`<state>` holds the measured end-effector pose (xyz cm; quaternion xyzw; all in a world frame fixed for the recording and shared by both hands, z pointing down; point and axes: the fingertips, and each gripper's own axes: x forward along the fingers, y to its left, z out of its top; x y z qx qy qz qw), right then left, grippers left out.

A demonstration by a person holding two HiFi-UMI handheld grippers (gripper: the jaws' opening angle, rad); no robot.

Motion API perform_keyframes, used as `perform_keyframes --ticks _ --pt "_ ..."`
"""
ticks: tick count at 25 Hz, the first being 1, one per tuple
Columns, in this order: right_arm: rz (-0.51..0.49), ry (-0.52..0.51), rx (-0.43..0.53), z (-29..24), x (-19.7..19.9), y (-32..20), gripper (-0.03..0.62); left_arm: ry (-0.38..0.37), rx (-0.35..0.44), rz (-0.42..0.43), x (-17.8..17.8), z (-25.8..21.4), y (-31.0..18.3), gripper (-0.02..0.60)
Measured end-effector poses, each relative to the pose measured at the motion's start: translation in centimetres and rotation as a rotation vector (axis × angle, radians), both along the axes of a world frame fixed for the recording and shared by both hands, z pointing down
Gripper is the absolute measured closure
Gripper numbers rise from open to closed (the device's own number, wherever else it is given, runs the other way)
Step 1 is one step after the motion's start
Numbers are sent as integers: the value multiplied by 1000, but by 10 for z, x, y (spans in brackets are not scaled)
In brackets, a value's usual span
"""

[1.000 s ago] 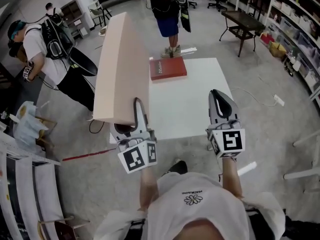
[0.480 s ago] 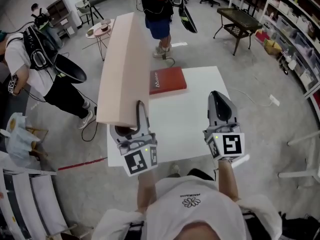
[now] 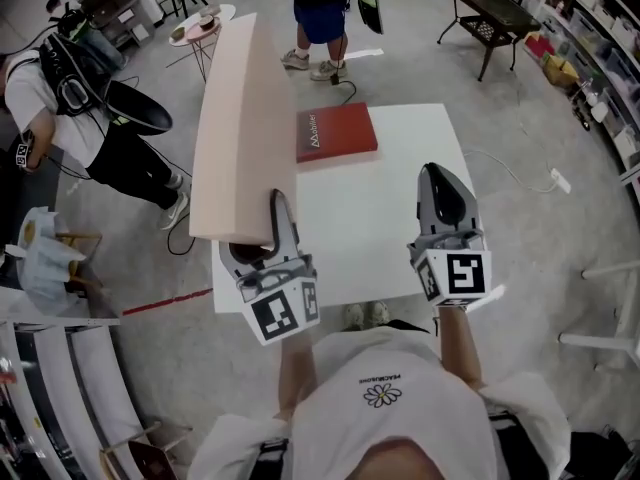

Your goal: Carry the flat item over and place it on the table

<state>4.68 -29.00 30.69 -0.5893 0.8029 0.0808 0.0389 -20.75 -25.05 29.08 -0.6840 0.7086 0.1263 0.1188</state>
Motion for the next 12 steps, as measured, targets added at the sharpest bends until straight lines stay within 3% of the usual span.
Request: perform_keyframes --ticks 8,12 --pt "-19 -12 9 2 4 -8 582 1 -11 -42 0 4 -4 290" --pt "-28 -23 -2 3 6 -11 582 -38 -36 -30 3 5 -11 288"
